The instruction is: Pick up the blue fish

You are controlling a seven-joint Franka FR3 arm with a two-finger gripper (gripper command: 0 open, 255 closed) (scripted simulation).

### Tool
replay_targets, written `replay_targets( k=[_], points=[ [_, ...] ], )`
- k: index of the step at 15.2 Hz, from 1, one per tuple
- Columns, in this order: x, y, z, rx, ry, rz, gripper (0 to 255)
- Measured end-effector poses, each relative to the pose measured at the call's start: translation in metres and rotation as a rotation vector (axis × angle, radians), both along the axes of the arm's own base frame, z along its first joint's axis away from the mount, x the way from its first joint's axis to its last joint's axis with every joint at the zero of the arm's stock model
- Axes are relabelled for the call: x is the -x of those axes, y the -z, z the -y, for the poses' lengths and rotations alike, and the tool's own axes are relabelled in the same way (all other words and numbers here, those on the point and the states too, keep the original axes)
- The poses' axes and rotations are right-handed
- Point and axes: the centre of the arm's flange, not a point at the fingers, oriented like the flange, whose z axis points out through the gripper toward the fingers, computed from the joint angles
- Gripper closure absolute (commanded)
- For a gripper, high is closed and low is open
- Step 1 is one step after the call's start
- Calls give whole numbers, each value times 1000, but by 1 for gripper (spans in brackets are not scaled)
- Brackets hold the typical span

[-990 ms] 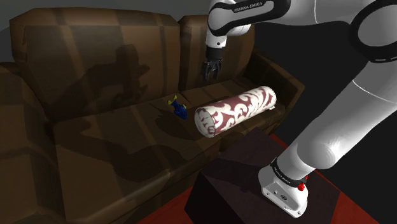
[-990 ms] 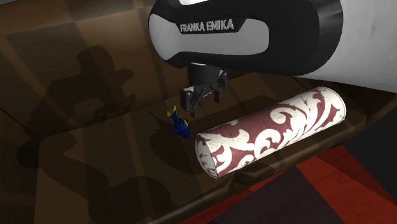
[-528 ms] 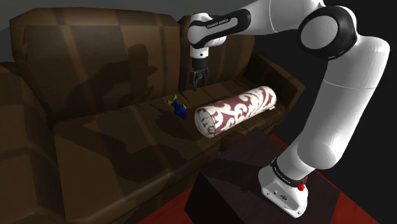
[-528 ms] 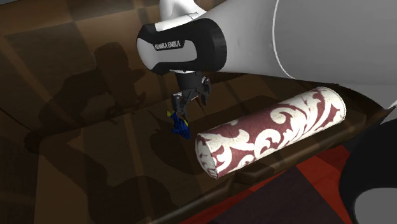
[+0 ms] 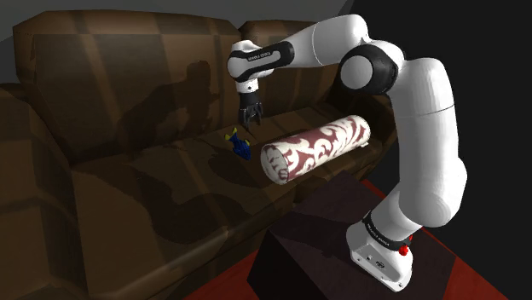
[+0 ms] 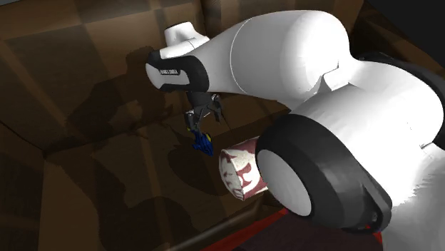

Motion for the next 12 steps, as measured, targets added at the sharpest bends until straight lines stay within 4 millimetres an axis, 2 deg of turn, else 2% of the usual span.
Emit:
replay_targets(
  k=[5, 12],
  points=[
    [-37, 64, -13, 11, -48, -69, 0],
    [-41, 105, -16, 13, -56, -81, 0]
  ],
)
